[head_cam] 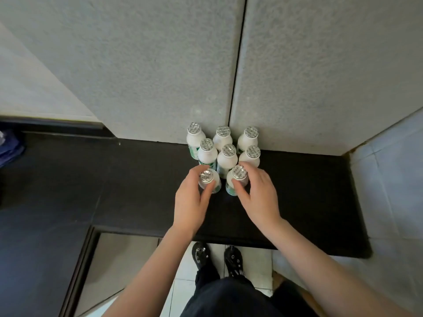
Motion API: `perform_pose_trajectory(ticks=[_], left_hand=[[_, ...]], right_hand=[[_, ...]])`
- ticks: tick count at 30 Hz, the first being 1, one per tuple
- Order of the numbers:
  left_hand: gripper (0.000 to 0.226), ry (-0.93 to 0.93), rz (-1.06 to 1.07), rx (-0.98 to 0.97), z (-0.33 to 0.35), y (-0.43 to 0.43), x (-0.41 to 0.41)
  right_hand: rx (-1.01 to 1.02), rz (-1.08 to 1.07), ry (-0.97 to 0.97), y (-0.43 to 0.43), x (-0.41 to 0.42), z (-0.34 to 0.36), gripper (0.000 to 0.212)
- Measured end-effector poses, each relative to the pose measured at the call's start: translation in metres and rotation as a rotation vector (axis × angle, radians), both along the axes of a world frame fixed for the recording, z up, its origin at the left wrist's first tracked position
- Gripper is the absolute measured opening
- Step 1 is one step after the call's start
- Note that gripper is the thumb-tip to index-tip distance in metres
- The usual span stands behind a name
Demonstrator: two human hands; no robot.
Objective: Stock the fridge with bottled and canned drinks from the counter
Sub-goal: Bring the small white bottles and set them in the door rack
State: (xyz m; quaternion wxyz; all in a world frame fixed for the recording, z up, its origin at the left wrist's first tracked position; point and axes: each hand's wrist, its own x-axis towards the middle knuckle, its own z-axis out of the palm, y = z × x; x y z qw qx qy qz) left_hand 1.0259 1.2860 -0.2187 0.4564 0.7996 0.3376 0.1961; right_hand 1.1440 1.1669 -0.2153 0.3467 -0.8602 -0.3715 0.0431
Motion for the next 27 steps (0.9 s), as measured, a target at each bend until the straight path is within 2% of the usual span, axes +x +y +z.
perform_pose_trajectory(ticks=[6,12,19,27], left_hand=[[0.028,-0.029,0.175,-0.028,-0.001,-0.016,-0.052],[0.019,-0.025,0.434,-0.103,-0.011,-0.052,-0.126],[0.01,0.02,0.755,-0.185,-0.026,-0.11,-0.204],[0.021,-0.089,1.244,-0.243,-0.022,-0.19,-0.289]], right_hand=[[0.017,0.067,0.028,-0.01,-0.01,-0.001,0.042],[0.129,0.173,0.37,-0.019,-0.053,0.002,0.052],[0.039,0.521,0.657,-0.007,-0.12,-0.002,0.055],[-0.139,0.963,0.642,0.011,-0.221,-0.008,0.038]])
